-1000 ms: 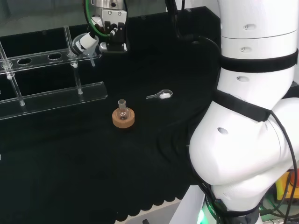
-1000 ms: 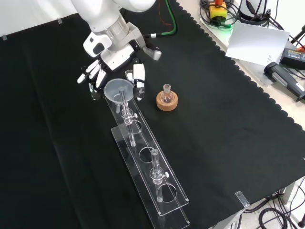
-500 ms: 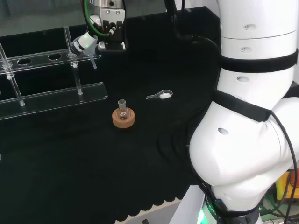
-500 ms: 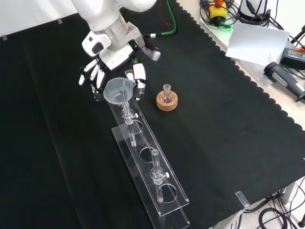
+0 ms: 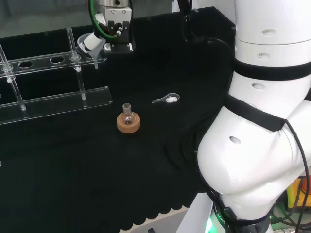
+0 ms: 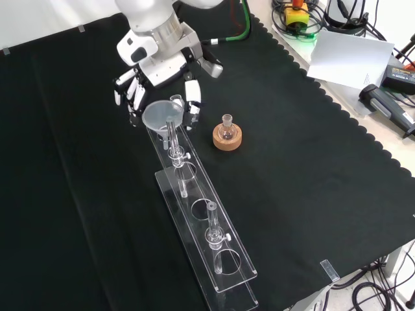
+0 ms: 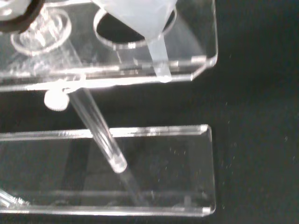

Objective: Pick up the funnel from the transparent funnel stand.

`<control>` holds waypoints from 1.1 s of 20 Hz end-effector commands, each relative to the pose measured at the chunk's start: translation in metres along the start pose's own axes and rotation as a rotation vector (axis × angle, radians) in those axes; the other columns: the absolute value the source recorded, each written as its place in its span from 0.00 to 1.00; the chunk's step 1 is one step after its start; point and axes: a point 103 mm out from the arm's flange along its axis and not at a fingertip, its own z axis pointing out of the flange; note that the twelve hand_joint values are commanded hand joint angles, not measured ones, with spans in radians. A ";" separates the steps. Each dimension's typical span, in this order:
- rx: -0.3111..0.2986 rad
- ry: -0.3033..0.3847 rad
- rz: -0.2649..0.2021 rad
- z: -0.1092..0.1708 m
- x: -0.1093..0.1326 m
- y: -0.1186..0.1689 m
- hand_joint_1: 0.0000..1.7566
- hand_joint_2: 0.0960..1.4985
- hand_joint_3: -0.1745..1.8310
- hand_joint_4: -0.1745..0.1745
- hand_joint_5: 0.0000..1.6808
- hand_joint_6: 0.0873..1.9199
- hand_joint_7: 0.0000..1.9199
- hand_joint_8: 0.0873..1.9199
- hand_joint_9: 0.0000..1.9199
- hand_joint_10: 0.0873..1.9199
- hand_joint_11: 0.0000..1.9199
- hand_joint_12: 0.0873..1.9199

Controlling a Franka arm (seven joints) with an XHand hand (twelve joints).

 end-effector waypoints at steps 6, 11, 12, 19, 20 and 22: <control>-0.083 -0.045 0.000 -0.035 -0.001 -0.007 0.46 0.31 0.41 0.48 0.47 0.06 0.57 0.16 0.32 0.23 0.00 0.52; -0.093 -0.064 0.000 -0.057 -0.001 -0.016 0.46 0.31 0.41 0.48 0.47 0.07 0.57 0.16 0.32 0.23 0.00 0.52; -0.095 -0.067 -0.001 -0.061 -0.001 -0.016 0.46 0.31 0.41 0.48 0.47 0.07 0.57 0.16 0.32 0.23 0.00 0.52; -0.092 -0.096 -0.019 -0.080 0.003 -0.024 0.46 0.31 0.41 0.48 0.47 0.07 0.57 0.16 0.33 0.23 0.00 0.52; -0.091 -0.099 -0.021 -0.080 0.003 -0.024 0.46 0.31 0.41 0.48 0.47 0.07 0.57 0.16 0.33 0.23 0.00 0.52; -0.089 -0.103 -0.026 -0.082 0.002 -0.026 0.46 0.31 0.41 0.48 0.47 0.08 0.57 0.16 0.33 0.23 0.00 0.52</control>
